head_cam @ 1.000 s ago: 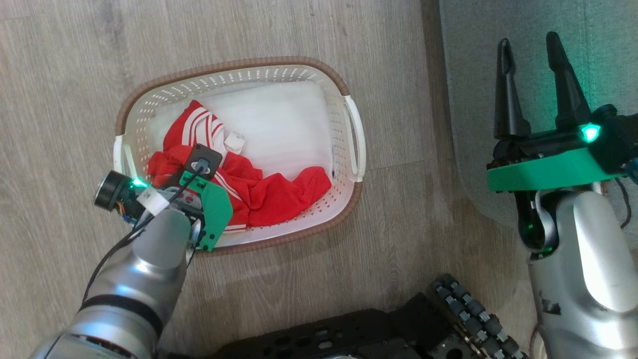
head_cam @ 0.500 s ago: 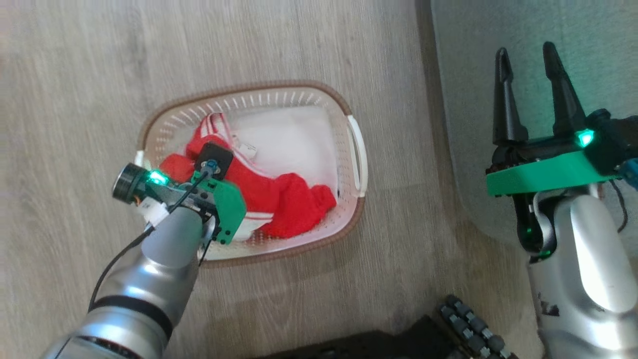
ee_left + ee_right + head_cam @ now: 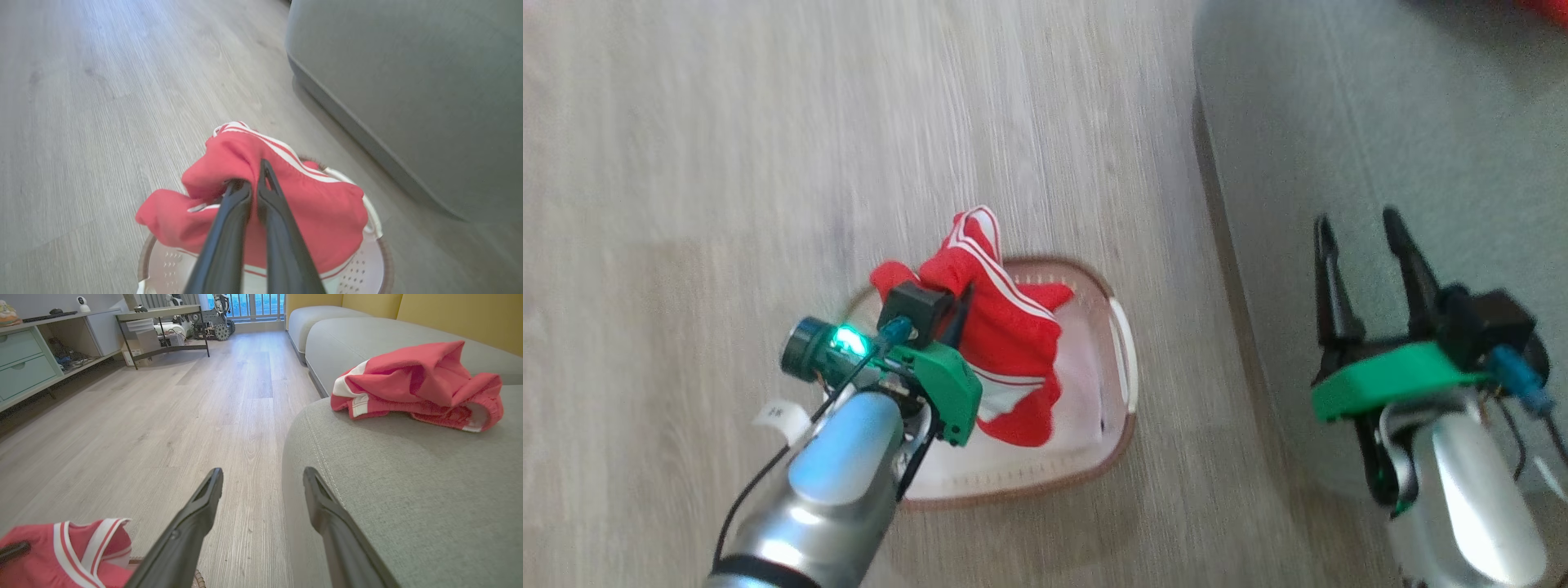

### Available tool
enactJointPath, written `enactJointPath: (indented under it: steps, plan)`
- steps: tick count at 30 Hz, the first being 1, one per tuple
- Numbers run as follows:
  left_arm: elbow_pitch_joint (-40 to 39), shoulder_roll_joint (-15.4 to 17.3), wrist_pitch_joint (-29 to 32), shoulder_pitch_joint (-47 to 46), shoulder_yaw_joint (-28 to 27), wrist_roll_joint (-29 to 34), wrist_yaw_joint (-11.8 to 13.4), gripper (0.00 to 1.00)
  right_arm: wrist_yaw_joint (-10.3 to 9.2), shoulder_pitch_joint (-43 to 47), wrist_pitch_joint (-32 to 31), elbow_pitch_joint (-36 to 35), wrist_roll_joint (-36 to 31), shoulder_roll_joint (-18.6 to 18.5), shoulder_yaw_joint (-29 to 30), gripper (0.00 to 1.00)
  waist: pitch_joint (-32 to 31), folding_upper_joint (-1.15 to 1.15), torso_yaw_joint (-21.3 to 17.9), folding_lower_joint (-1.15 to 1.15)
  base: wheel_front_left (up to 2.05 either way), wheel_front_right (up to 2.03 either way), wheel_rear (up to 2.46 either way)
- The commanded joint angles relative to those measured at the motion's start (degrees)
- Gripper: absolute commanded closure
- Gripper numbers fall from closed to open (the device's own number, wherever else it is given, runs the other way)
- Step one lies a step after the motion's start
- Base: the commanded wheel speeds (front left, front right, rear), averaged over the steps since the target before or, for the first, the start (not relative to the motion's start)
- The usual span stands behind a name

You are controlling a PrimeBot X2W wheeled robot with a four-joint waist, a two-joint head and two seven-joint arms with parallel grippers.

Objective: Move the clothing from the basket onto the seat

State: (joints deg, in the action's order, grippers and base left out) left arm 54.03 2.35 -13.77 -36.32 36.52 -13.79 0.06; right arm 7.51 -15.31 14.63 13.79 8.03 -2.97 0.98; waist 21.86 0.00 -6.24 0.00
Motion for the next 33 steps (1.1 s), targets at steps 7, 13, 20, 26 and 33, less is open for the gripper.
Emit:
enactJointPath:
  steps: [7,13,20,26,33]
  plan:
    - [-9.12,0.54,-0.83,3.18,0.11,-5.98,1.01,1.00,-0.02,5.57,0.37,1.20,-0.98,0.09,-1.65,0.00,-17.25,0.00,2.56,0.00,0.00,0.00,0.00]
    - [-14.46,0.54,0.77,3.42,1.17,-7.77,2.02,1.00,-0.02,8.84,0.37,2.51,-1.11,0.09,-2.60,0.00,-23.82,0.00,3.24,0.00,0.00,0.00,0.00]
    - [-18.54,0.71,3.29,0.92,0.93,-8.31,2.60,1.00,-0.02,9.87,0.37,3.24,-0.69,0.09,-4.28,0.00,-27.38,0.00,3.63,0.00,0.00,0.00,0.00]
    - [-20.99,0.68,5.21,-0.93,1.29,-8.78,2.65,1.00,-0.02,9.85,0.37,3.32,-0.06,0.09,-7.83,0.00,-28.63,0.00,3.87,0.00,0.00,0.00,0.00]
    - [-23.12,0.59,6.50,-3.31,3.05,-9.46,2.81,1.00,-0.02,8.66,0.37,3.97,1.56,0.09,-16.92,0.00,-28.89,0.00,4.50,0.00,0.00,0.00,0.00]
